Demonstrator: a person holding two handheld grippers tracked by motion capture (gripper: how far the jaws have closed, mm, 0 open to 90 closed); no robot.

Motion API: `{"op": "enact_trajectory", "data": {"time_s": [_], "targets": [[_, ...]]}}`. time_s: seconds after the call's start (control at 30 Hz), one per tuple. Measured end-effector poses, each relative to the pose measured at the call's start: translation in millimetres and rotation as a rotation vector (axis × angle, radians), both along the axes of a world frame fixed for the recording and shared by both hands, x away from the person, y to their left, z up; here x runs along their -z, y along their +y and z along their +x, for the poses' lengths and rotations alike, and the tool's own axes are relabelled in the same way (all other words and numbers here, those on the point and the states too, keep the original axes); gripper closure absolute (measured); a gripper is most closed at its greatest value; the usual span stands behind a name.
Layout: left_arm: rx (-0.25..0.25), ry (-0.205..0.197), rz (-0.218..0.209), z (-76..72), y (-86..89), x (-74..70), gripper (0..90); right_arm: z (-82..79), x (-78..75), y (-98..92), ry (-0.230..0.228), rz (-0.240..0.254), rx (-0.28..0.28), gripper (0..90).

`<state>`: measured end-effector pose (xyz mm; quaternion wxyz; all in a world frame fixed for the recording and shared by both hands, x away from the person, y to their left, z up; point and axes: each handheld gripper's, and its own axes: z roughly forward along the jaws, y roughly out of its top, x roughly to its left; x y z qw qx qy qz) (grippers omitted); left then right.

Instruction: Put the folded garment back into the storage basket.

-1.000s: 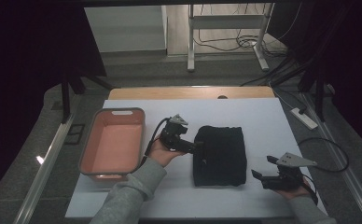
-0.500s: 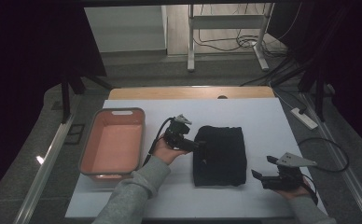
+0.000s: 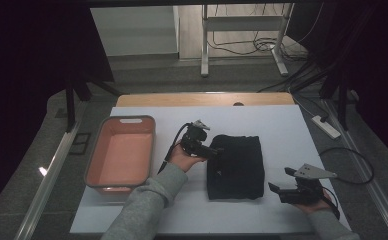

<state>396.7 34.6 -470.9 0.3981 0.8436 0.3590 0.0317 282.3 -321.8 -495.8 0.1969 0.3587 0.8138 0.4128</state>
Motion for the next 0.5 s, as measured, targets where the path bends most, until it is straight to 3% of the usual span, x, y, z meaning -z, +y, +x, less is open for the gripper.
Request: {"op": "enact_trajectory", "data": {"time_s": [0.5], "targets": [[0.000, 0.005, 0.020, 10.4, -4.3, 8.2, 11.1, -0.2, -0.8, -2.3, -0.003, 0.008, 0.008, 16.5]]}}
